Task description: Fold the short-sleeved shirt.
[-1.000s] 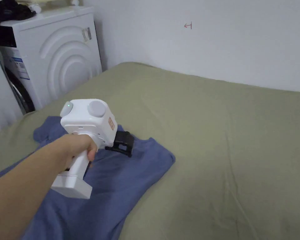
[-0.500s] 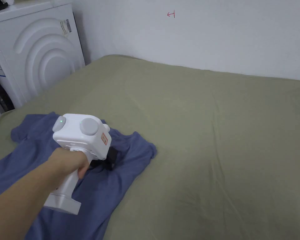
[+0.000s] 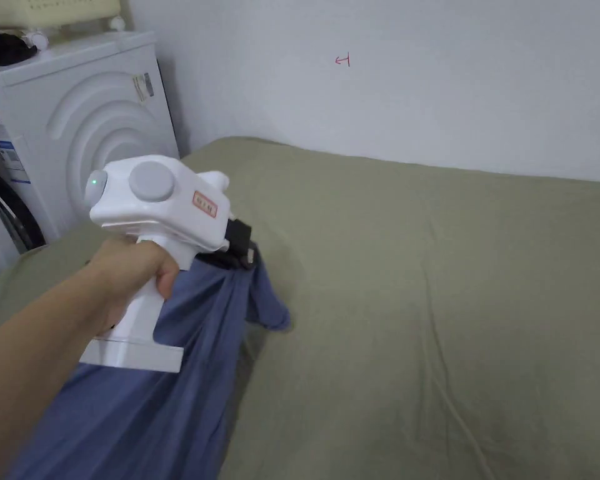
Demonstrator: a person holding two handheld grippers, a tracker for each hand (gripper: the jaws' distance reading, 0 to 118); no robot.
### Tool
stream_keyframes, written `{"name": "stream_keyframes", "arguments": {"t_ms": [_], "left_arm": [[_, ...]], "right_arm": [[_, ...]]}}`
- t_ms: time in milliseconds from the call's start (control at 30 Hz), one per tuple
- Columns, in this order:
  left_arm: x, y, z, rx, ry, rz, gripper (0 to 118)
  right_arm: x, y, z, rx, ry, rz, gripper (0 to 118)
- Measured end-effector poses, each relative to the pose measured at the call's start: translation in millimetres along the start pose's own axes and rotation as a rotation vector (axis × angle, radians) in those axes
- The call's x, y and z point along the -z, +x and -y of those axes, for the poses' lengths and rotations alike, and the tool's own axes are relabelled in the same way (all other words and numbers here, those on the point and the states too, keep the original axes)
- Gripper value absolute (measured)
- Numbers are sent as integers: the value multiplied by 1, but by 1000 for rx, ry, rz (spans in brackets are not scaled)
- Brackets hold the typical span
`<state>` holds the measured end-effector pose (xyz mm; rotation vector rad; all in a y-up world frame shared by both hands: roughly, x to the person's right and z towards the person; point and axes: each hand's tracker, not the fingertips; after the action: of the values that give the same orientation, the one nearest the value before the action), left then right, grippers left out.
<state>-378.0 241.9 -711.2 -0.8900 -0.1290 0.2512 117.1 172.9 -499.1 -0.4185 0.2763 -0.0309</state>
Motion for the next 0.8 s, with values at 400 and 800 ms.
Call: {"name": "stream_keyframes", "arguments": {"t_ms": [400,800], "left_arm": [[56,297,-17,431,-79,448,0],[168,498,119,584,-361,566,2]], "right_arm": [[-88,40,-28,32,132,131,1],[-146,105,-15,56,107,326,1]]}}
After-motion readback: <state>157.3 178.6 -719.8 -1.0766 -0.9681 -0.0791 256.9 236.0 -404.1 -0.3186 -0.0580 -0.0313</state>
